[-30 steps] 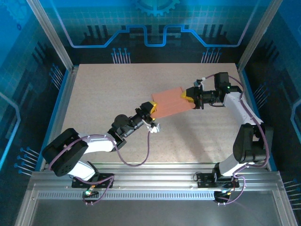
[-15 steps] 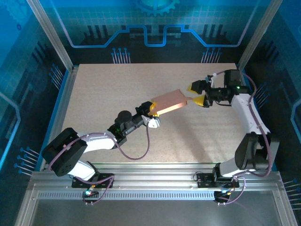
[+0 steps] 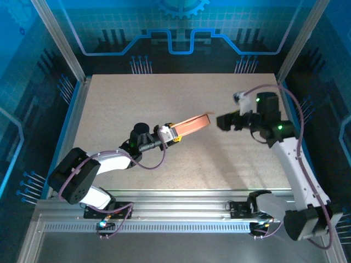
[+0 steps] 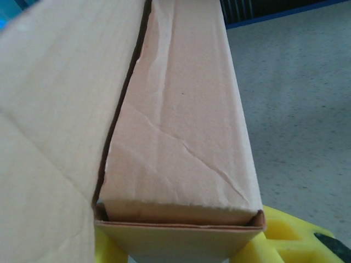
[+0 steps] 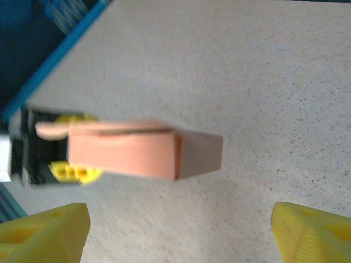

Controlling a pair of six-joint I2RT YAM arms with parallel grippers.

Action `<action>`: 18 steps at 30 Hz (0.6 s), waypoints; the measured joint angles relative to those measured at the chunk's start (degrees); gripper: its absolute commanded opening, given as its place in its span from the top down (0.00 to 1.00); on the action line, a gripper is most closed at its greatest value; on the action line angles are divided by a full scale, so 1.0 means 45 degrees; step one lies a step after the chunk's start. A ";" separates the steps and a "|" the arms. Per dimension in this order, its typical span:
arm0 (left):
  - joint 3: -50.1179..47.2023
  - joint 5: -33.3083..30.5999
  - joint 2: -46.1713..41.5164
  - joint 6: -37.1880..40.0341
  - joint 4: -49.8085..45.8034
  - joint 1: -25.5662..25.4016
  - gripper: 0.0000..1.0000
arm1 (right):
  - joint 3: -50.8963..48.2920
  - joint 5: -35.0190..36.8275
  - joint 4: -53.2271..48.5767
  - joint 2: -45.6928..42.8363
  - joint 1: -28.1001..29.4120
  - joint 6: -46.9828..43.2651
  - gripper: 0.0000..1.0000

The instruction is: Fold the paper box

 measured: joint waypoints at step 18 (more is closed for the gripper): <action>-0.0593 0.3109 0.0005 -0.2225 -0.2123 0.0816 0.69 | 0.0971 0.1817 -0.0073 0.3036 0.1700 -0.3798 0.45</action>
